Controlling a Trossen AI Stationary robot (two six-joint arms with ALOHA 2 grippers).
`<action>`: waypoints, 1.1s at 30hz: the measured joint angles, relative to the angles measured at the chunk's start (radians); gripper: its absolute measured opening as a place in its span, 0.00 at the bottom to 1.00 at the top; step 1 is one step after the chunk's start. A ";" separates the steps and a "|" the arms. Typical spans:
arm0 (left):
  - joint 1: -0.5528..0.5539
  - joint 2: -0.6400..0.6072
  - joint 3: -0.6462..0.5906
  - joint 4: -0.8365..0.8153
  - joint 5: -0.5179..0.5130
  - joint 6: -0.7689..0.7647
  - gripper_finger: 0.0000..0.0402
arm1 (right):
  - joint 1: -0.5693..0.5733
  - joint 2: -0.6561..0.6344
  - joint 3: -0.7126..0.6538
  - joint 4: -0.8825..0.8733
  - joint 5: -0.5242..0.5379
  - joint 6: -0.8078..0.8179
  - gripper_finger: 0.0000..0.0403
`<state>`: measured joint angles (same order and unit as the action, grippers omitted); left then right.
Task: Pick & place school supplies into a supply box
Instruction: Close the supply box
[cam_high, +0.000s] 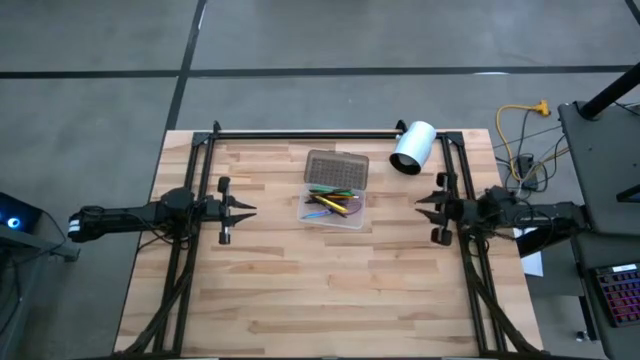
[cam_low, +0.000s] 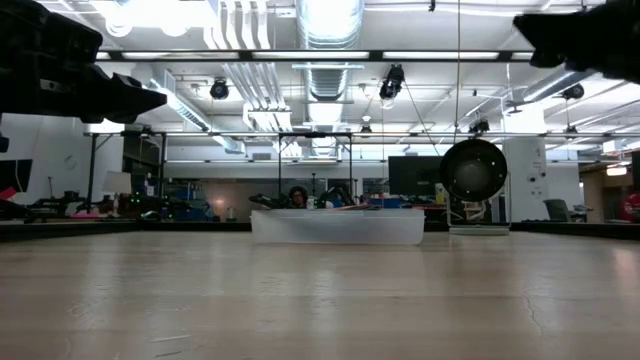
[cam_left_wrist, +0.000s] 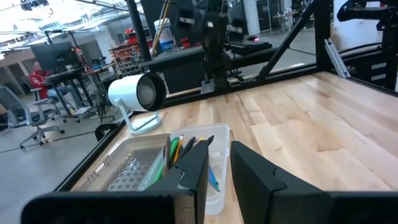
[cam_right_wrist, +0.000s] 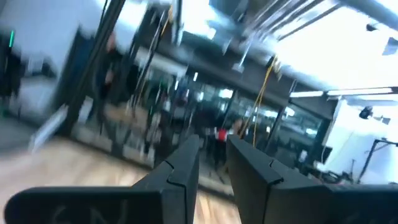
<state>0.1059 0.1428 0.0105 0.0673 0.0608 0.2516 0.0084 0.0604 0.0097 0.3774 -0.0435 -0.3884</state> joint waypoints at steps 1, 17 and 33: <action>0.000 0.002 0.000 0.000 0.000 0.000 0.13 | 0.000 0.011 0.000 0.049 0.001 0.028 0.18; 0.000 0.009 0.000 -0.002 0.000 0.000 0.13 | 0.000 0.408 0.254 0.055 0.072 0.142 0.18; 0.000 0.009 0.000 0.000 0.000 0.000 0.13 | -0.001 0.741 0.635 -0.264 0.466 0.152 0.18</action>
<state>0.1059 0.1520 0.0101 0.0669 0.0605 0.2520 0.0074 0.8012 0.6452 0.1130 0.4226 -0.2368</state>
